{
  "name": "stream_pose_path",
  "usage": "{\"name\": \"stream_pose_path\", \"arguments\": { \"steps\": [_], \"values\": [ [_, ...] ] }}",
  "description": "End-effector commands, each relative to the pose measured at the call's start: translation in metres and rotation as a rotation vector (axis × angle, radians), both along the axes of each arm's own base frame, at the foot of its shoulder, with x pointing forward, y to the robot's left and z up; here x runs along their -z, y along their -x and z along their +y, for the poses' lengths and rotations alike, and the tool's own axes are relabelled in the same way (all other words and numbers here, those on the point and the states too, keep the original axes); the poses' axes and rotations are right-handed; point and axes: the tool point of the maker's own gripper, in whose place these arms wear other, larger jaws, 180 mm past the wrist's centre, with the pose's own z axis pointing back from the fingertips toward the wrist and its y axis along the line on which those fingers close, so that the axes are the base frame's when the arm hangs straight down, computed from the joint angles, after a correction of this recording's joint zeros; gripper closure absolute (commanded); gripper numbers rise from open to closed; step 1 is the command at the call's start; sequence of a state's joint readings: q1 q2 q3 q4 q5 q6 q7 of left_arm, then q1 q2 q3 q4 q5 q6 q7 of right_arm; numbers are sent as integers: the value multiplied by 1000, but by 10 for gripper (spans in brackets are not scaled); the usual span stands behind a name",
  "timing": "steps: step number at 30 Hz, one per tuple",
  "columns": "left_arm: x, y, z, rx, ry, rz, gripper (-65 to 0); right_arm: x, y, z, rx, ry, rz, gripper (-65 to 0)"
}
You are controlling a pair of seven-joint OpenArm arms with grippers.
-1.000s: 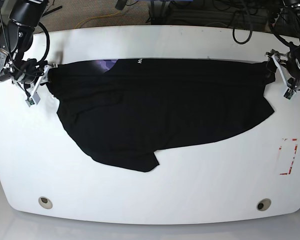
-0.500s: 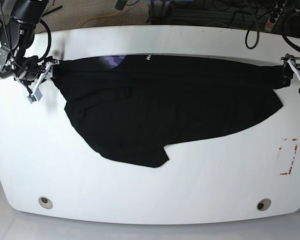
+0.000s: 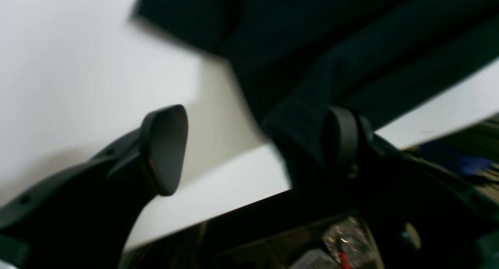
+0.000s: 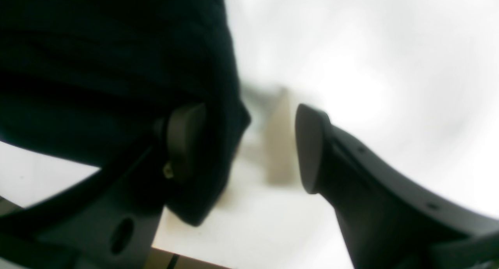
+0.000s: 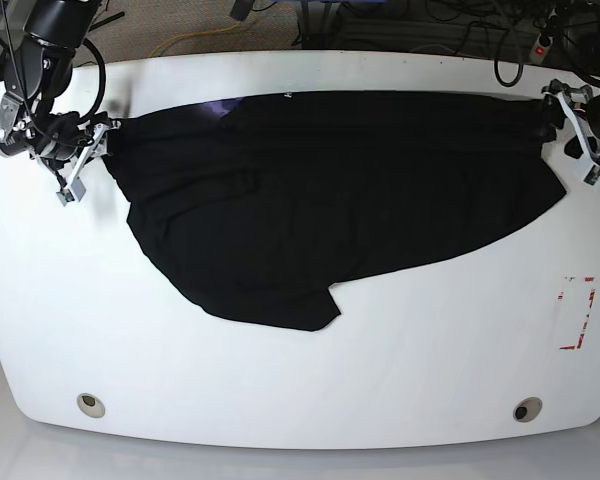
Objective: Fold the T-shirt properly
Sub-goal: 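Lay the folded shirt down, holding the folded edge taut with both grippers, then release the left gripper and move it along the shirt edge to the opposite corner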
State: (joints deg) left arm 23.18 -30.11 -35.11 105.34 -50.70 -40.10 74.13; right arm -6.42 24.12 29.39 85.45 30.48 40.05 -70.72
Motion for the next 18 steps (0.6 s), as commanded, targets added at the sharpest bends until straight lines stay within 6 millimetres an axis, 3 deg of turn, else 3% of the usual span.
{"name": "stream_pose_path", "arguments": {
  "steps": [1,6,11,18],
  "values": [
    [-10,-6,-8,42,28,-24,-444,-13,-11,-7,-2,19,-46,-335],
    [-6,1,-23,37,185,0,-443,-13,-11,-8,-1,22,-45,-335],
    [0,4,-21,-12,316,31,-440,-13,-11,-9,0,22,-46,-333],
    [12,16,-21,-25,328,95,-439,-13,-11,-8,-1,22,-45,-333]
  ]
}}
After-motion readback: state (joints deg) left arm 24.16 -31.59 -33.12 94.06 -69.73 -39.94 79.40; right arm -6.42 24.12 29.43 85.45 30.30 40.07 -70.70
